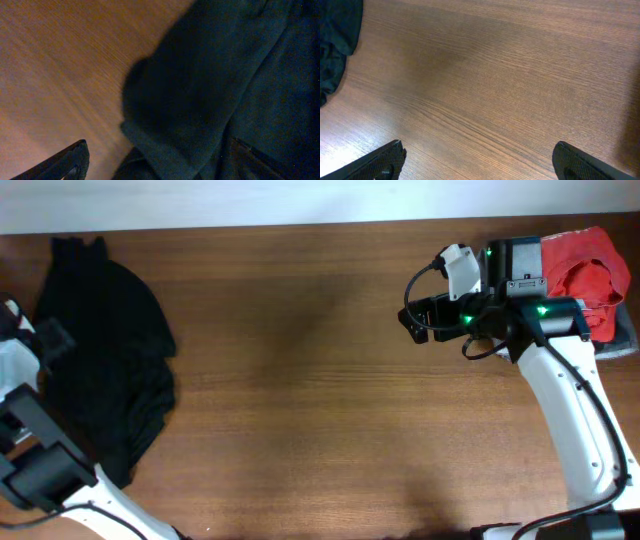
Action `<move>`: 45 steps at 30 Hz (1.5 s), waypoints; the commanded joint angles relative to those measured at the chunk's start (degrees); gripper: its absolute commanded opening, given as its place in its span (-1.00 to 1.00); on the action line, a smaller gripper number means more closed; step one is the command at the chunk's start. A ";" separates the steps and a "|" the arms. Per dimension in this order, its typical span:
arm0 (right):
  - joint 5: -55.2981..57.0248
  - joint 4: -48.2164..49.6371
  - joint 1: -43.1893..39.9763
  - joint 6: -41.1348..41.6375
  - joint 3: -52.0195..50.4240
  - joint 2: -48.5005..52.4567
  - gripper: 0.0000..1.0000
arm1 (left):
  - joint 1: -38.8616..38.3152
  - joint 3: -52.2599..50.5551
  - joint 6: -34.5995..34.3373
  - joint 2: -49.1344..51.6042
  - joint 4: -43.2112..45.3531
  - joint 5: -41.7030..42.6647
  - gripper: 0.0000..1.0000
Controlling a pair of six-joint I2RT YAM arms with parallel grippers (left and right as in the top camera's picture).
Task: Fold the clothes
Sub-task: 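Move the left gripper onto the black shirt and grasp its top edge, then lift the black shirt high with the left gripper, right gripper approaching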
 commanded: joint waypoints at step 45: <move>-1.60 -0.70 0.26 -0.39 1.51 1.62 0.70 | -40.46 41.66 -5.35 -14.62 -5.79 14.58 -0.98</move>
